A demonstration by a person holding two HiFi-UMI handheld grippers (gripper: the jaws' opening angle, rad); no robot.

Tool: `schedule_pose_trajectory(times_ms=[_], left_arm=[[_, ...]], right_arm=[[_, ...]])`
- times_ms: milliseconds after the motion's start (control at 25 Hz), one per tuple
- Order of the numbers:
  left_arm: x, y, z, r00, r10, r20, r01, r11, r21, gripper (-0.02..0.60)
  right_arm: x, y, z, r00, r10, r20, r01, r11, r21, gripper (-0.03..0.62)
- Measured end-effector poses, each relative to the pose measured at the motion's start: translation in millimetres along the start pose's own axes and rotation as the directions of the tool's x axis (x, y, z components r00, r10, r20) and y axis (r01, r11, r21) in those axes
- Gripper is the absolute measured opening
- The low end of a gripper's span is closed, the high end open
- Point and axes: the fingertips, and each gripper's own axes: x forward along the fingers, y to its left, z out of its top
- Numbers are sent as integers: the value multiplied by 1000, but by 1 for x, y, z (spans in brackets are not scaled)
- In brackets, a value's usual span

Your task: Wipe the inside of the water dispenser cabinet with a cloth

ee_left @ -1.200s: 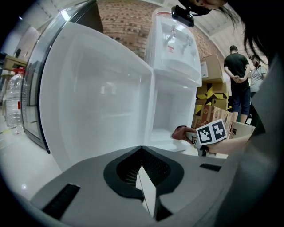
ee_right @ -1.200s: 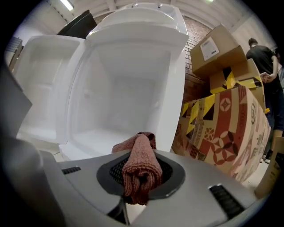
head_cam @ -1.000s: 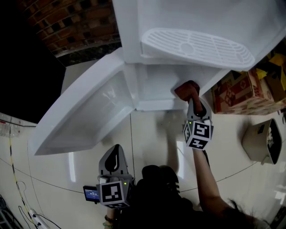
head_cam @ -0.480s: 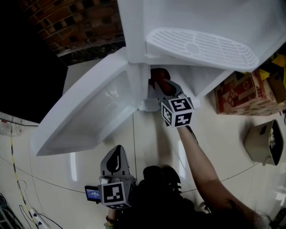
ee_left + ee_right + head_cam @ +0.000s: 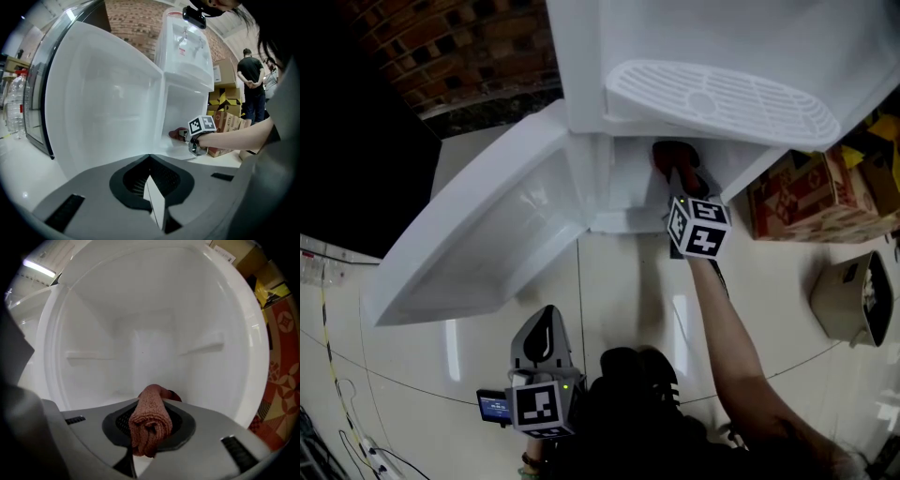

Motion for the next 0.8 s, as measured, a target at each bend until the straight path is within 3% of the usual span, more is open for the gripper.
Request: schedule_pose_trajectory(times_ms=[120,200,360,440,520,680,800], left_arm=[[0,-1,0,1000,0,1,0,1000,1,5],[0,0,0,1000,1,1,-1,1000,2,5],[1,1,0,1000,4,3,-4,1000,2,5],[2,-1,1,1000,-1,5,1,1000,4,5],[2,-3,1,1000,-5,5,5,1000,6,5],[1,0,-3,1000,-3,2,3,1000,20,5],[1,1,0,1000,7,1,-7,1000,-2,5]], right_arm=[[-3,-6,0,1000,-15,1,15,1000,14,74],[-7,8,7,999,22,25,-22,1000,9,74],[-37,85,26,967,230,111,-227,973,-37,74],[-51,122,20,940,324,108,-319,946,-61,74],[-56,142,4,927,367,73,-362,929,-74,74],[-48,127,-34,942,334,-10,-334,940,-74,74],[-46,86,-40,968,250,-23,-251,967,-54,74]])
